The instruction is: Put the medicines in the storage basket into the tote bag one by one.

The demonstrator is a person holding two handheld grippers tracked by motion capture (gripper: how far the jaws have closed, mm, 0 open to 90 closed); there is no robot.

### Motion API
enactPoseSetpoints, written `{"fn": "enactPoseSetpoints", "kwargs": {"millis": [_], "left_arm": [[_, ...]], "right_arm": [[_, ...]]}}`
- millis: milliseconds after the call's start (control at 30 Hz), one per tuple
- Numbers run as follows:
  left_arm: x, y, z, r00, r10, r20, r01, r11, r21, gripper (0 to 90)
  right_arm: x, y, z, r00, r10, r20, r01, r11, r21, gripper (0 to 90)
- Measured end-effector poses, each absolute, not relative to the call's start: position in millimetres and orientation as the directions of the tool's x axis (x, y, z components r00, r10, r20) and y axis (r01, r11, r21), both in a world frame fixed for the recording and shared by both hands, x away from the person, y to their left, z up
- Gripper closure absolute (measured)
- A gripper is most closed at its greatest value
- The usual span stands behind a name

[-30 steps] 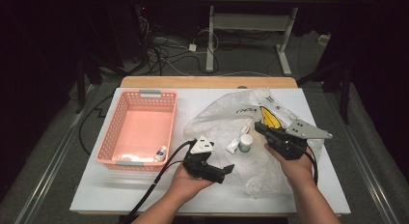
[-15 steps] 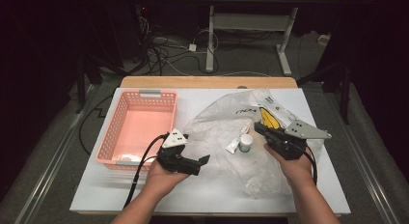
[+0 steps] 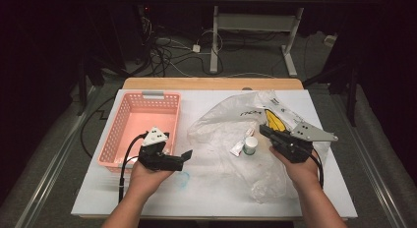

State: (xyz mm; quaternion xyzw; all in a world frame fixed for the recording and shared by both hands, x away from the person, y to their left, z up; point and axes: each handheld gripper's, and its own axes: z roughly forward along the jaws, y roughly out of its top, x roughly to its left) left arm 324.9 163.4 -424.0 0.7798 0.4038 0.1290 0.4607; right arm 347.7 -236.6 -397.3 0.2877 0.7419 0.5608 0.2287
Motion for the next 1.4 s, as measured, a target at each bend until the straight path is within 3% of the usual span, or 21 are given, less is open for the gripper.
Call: {"fn": "enactPoseSetpoints", "kwargs": {"millis": [267, 700, 833, 933, 1067, 1400], "left_arm": [[326, 186, -424, 0.568, 0.811, -0.14, 0.542, -0.241, 0.805, 0.0], [329, 217, -424, 0.514, 0.839, -0.176, 0.588, -0.195, 0.785, 0.4], [330, 217, -422, 0.524, 0.831, -0.186, 0.601, -0.206, 0.772, 4.4], [333, 214, -417, 0.535, 0.826, -0.174, 0.609, -0.235, 0.758, 12.2], [346, 210, -413, 0.525, 0.839, -0.142, 0.666, -0.302, 0.682, 16.2], [381, 205, -417, 0.534, 0.829, -0.166, 0.787, -0.415, 0.456, 30.8]], "right_arm": [[347, -238, -396, -0.729, 0.684, -0.019, 0.164, 0.202, 0.966, 90.0], [347, -239, -396, -0.726, 0.688, -0.016, 0.166, 0.198, 0.966, 90.0], [347, -239, -396, -0.726, 0.688, -0.017, 0.167, 0.199, 0.966, 90.0], [347, -240, -395, -0.724, 0.689, -0.019, 0.164, 0.198, 0.966, 90.0], [348, -241, -395, -0.723, 0.691, -0.016, 0.164, 0.194, 0.967, 90.0], [347, -241, -395, -0.723, 0.691, -0.011, 0.168, 0.191, 0.967, 90.0]]}}
